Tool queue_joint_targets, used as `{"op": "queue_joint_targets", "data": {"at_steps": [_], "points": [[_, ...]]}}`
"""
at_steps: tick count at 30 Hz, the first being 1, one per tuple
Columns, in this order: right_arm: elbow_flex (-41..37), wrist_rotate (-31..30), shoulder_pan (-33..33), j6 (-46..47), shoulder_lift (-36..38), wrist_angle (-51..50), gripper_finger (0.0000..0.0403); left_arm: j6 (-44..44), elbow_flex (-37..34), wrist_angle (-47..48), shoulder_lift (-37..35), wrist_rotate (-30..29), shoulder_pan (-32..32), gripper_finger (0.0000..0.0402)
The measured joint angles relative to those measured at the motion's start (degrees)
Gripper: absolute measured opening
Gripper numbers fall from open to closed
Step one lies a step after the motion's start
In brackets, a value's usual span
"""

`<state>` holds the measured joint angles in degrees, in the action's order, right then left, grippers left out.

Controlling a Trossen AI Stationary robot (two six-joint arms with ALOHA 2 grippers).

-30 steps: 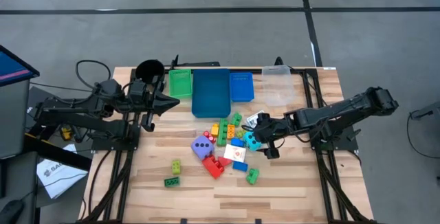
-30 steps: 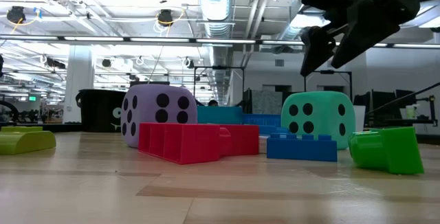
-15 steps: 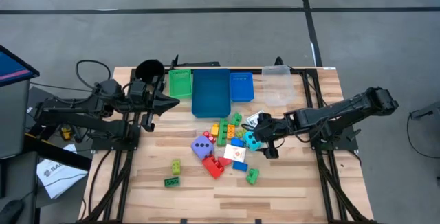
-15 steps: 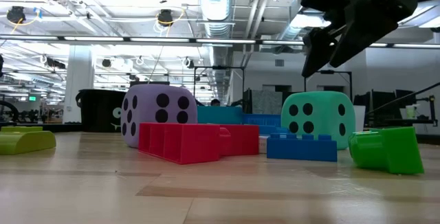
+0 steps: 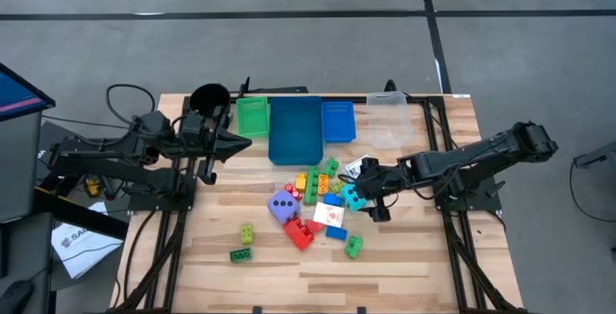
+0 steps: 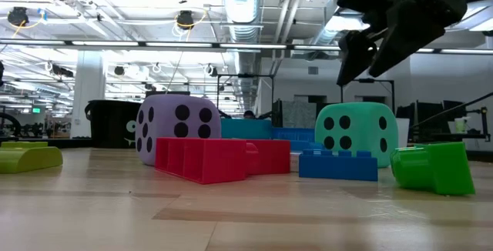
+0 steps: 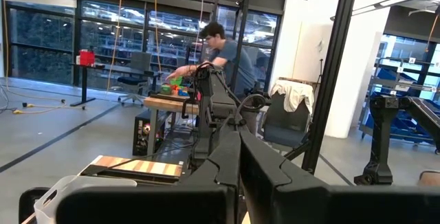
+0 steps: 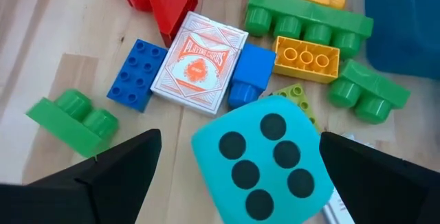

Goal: Pick & Place Toys
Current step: Put the large green game piece into the transparent bin

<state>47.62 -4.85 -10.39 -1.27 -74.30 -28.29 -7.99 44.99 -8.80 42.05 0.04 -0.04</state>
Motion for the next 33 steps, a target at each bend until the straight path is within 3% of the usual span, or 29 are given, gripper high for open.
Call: {"op": "queue_joint_targets", "data": {"at_steps": [8, 33], "points": [[0.0, -4.4, 0.0, -5.0, 0.0, -1.1, 0.0394, 0.0, 0.0, 0.0, 0.0, 0.0, 0.0, 0.0002], [0.0, -4.2, -0.1, -3.4, 0.0, -0.8, 0.0394, 0.0, 0.0, 0.0, 0.0, 0.0, 0.0, 0.0002]]}}
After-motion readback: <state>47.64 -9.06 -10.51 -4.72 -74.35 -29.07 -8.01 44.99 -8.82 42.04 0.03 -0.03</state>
